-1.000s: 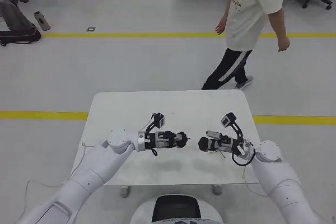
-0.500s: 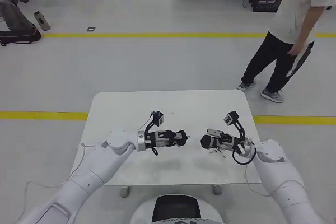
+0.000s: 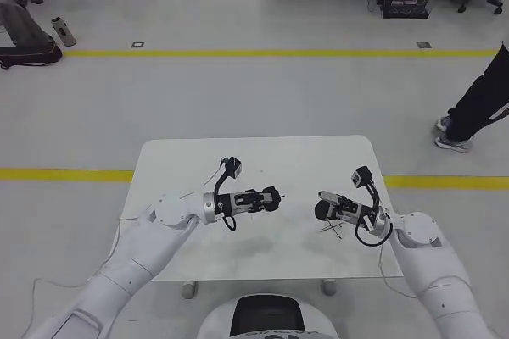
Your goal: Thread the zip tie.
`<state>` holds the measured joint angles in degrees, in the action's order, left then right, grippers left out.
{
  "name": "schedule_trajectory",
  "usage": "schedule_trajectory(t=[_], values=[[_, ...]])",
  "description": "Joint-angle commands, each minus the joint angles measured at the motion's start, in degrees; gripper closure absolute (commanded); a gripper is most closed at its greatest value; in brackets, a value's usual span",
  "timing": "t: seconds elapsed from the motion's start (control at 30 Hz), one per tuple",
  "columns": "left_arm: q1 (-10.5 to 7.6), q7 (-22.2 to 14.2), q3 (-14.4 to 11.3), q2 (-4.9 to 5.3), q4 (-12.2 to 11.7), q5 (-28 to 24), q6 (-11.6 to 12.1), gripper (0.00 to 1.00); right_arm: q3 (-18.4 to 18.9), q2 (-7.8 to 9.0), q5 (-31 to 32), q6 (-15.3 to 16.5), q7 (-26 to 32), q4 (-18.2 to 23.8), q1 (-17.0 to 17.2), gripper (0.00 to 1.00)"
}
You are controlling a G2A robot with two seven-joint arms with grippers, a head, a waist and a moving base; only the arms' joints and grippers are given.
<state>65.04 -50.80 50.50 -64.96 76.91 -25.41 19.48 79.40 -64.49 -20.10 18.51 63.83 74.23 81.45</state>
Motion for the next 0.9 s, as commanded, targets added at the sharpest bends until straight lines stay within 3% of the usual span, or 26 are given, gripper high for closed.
schedule_trajectory(t=[0.0,0.07,0.17,0.43,0.53,0.77,0.87], values=[[0.00,0.01,0.00,0.00,0.00,-0.01,0.00,1.00,0.00,0.00,0.00,0.00,0.00,0.00,0.00,0.00],[0.00,0.01,0.00,0.00,0.00,-0.01,0.00,1.00,0.00,0.00,0.00,0.00,0.00,0.00,0.00,0.00],[0.33,0.95,-0.28,0.01,0.46,0.01,-2.29,1.00,-0.27,-0.05,0.05,0.02,-0.93,0.72,0.21,0.00],[0.66,0.52,0.79,0.55,1.01,0.37,-3.72,1.00,0.62,0.64,1.28,0.64,0.43,1.78,0.14,0.00],[0.88,0.83,1.23,0.86,1.48,2.16,-3.45,1.00,2.20,1.22,4.73,-0.41,-1.23,2.45,0.31,0.00],[1.79,1.05,2.19,1.41,2.46,3.03,-3.79,1.00,4.75,2.91,20.85,-5.30,-3.68,9.19,2.24,0.00],[2.01,1.09,2.28,1.52,2.77,3.12,-3.85,1.00,4.74,2.98,21.44,-5.31,-3.46,9.53,2.36,0.00]])
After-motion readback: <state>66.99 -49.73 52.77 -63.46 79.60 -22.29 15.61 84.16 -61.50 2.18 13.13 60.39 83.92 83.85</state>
